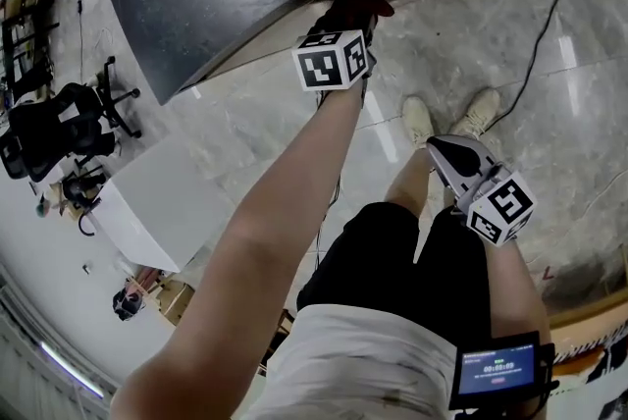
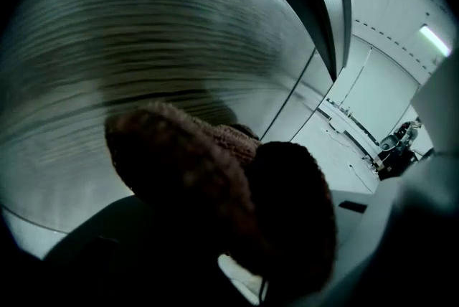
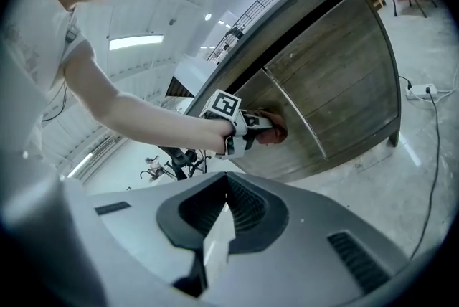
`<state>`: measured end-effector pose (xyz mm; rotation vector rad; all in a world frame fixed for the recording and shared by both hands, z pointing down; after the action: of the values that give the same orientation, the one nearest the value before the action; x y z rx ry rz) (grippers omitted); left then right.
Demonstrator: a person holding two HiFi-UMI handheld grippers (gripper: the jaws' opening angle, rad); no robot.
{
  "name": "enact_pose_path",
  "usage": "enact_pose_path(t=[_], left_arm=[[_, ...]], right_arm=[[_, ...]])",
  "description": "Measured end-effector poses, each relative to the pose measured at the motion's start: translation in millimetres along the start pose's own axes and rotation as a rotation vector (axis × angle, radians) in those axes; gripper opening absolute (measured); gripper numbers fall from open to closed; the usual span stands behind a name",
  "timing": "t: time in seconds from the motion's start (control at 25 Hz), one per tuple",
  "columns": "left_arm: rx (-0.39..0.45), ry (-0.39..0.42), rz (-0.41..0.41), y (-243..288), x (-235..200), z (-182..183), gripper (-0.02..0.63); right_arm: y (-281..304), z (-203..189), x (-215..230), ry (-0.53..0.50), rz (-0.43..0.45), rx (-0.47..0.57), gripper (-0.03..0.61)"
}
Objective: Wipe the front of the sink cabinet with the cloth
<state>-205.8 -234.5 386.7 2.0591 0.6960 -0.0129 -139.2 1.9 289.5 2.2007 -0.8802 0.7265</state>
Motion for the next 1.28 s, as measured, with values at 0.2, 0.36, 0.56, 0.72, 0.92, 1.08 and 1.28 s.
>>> enact_pose_path(t=[0.2,0.36,0.56,0.72,0.92,1.08,1.28], left_arm=[[0.053,-0.041,-0.115,22.5,40.0,15.9,0.120],[0.065,-0.082,-0.248,31.8,58.6,25.4,0.120],[0.064,-0.177,-0.303,35.0,44.6,16.4,0.120],[0.085,-0.256,-0.240,20.0,13.7,-8.2,0.120],[0.096,-0.311,-0.133,-13.2,-32.5,-43.3,0.120],[0.101,-0.329,-0.024,-40.1,-99.6,-62.2,0.120],[0.091,-0.337,0.124,-66.0,-170.9,-92.5,0.120]], right_arm=[[-9.9,-11.1,3.6,0.022,-0.028,0.000,0.012],[-8.6,-17.5,4.4,0.051,-0.040,-0.013,0.012],[0.8,-17.6,-1.1,0.037,0.002,-0.058,0.012],[5.0,-23.6,-9.8,0.008,0.044,-0.106,0.012],[9.8,-29.1,-19.3,-0.015,0.083,-0.164,0.012],[30.9,-25.9,-18.8,-0.048,0.123,-0.208,0.012],[46.5,-29.3,-8.1,-0.063,0.171,-0.230,0.012]])
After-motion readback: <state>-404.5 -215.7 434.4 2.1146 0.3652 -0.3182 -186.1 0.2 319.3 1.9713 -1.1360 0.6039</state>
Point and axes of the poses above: the fingertips, and each gripper's own axes: y forward along the fingers, x to its right, z out of its top, the point moved 1 cm from there along -y, backward along the fingers, and after that the axes turned 1 degree about -x, right-handed, at the moved point
